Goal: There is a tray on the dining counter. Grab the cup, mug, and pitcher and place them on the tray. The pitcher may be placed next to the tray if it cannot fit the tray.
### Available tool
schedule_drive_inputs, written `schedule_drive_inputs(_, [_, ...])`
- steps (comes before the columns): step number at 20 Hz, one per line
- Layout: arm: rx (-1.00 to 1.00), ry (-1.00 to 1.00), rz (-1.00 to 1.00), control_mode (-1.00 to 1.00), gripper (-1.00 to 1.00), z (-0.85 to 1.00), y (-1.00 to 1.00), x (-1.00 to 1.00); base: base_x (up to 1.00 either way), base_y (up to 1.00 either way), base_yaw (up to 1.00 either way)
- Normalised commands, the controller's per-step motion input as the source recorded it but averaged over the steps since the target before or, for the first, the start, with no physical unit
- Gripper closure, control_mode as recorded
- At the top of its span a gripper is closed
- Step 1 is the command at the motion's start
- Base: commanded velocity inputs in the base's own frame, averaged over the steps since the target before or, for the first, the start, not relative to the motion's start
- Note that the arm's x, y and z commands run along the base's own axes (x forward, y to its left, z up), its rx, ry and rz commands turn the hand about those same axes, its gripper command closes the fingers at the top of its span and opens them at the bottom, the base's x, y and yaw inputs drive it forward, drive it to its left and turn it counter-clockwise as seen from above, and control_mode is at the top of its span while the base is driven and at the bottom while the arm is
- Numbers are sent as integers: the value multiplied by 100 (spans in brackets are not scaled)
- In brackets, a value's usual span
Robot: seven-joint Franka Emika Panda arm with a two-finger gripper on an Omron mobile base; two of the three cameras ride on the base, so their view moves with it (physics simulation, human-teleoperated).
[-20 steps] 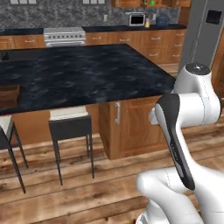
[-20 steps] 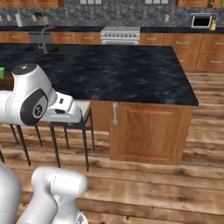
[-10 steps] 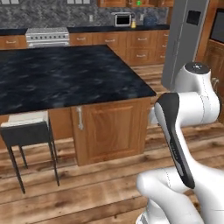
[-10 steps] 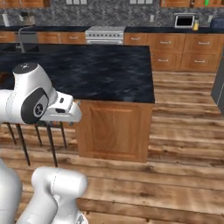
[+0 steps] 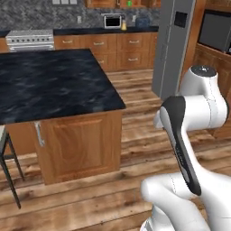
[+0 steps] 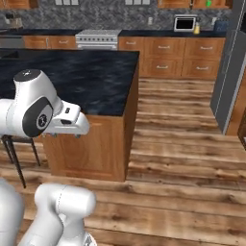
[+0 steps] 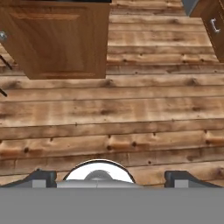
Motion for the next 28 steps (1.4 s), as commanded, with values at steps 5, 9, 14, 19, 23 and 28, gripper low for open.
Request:
schedule_drive_inputs(5, [0, 0, 0, 100, -100, 0, 0, 0, 98, -100, 0])
schedule_drive_inputs(9, [0, 0, 0, 100, -100, 0, 0, 0, 100, -100, 1])
schedule_drive_inputs(14, [0, 0, 0, 100, -100, 0, 0, 0, 100, -91, 2])
schedule_drive_inputs(19, [0, 0, 0, 100, -100, 0, 0, 0, 100, -48, 0])
schedule_drive_inputs(23, [0, 0, 0, 100, -100, 0, 0, 0, 100, -12, 0])
schedule_drive_inputs(28, [0, 0, 0, 100, -100, 0, 0, 0, 100, -4, 0])
